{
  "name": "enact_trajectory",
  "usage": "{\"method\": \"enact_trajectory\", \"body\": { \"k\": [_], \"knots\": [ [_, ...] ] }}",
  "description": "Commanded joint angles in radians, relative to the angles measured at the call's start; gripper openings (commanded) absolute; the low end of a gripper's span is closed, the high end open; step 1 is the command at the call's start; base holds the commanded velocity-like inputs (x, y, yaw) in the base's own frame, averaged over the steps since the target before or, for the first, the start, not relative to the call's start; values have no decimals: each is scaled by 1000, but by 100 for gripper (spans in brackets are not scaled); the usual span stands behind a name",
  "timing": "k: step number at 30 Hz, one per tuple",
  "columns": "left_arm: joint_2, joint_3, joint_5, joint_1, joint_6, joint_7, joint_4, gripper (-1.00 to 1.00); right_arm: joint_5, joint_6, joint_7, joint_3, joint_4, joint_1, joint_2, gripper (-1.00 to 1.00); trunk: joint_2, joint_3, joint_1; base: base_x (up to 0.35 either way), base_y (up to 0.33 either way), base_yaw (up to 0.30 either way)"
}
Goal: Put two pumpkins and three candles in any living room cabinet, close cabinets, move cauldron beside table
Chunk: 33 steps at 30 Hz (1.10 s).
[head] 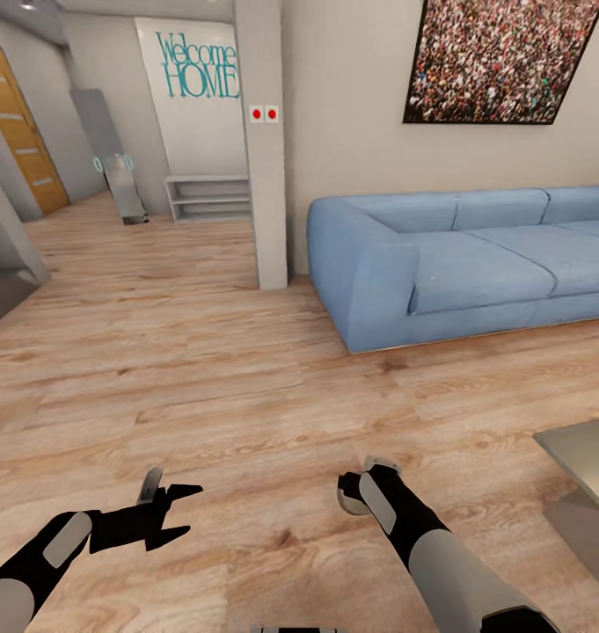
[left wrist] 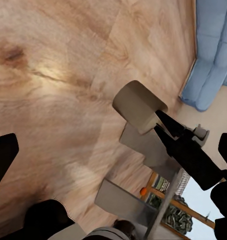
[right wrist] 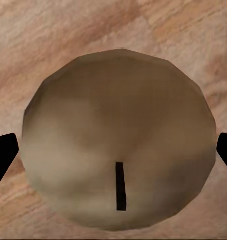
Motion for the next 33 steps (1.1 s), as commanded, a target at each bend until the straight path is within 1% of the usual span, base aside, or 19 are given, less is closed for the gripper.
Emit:
{"method": "enact_trajectory", "body": {
  "k": [1, 7, 22, 29, 31, 33],
  "knots": [
    [0, 0, -1, 0, 0, 0, 0, 100, 0, 0, 0, 1, 0, 0, 1, -100, 0, 4, 0, -272, 0, -25],
    [0, 0, -1, 0, 0, 0, 1, 100, 0, -2, 0, 2, 0, 0, 0, -100, 2, 27, -3, -277, 0, -8],
    [7, 1, -1, 0, 0, 1, 4, 100, 1, -2, 0, 6, -1, 2, 1, -100, 107, 74, -61, -24, 0, 0],
    [8, 2, -1, 0, -3, 3, 4, 100, 0, 3, -1, 1, -1, 2, 2, -100, 156, 96, -87, 0, 0, 0],
    [7, 2, -5, 0, -8, 21, 4, 100, -1, 5, -3, -1, -1, 2, 3, -100, 170, 102, -95, 0, 0, 0],
    [7, 4, -10, 0, -11, 68, 4, 100, -1, 6, -5, -2, -1, 2, 7, -100, 184, 108, -103, 0, 0, 0]
  ]
}}
